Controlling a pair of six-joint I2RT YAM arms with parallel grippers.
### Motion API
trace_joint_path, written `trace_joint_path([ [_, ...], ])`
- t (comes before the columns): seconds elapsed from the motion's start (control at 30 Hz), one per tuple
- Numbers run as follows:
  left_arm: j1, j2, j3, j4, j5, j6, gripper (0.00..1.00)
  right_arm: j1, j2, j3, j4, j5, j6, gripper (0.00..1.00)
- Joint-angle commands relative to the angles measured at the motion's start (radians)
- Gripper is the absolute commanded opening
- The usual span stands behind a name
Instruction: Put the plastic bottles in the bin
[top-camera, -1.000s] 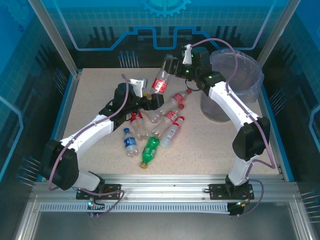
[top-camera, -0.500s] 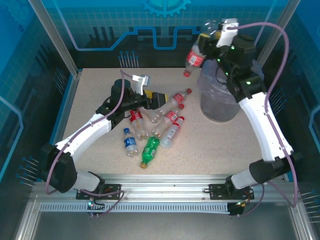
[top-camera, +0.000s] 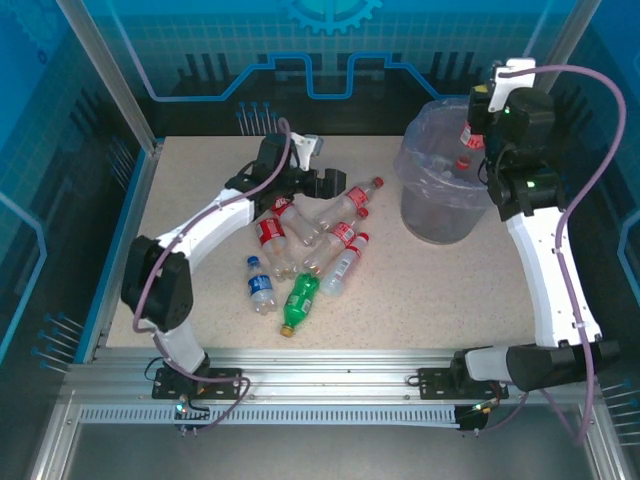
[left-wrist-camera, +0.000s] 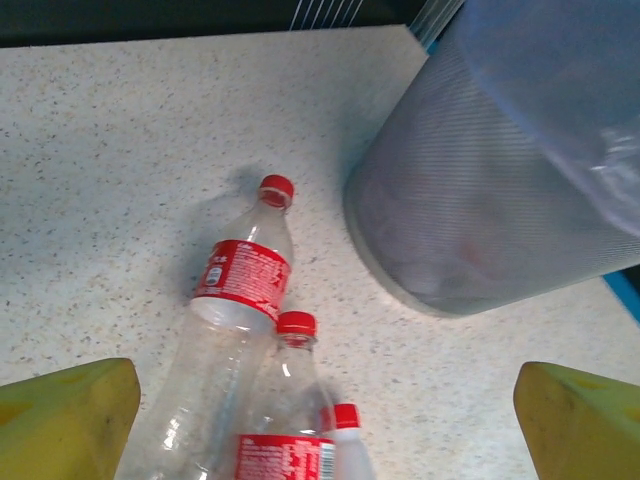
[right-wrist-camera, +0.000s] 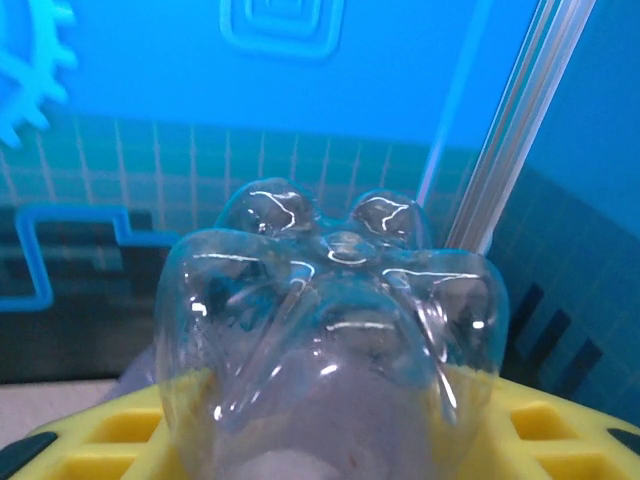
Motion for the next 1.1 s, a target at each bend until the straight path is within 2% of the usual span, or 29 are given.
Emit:
trace_joint_path([
  [0.0,-0.022,0.075,0.085,-0.094,-0.035,0.101,0.94,-0.037,0.050,-0.002,-0.073,-0.005,0.000,0.53],
  [0.33,-0.056,0.269,0.246,-0.197,-0.040,0.170,0.91,-0.086,0.193,0.031,-0.242,-0.169,0.079,0.53],
  [0.67,-0.055,0.388,0.328,-0.206,-0.041,0.170,0.90,-0.099,0.326,0.052,-0.284,-0.251,0.112,0.56],
  [1.07,-0.056,0.449,0.354,-0.212,-0.026,0.177,0.90,-0.103,0.388,0.094,-0.321,-0.262,0.121,0.74],
])
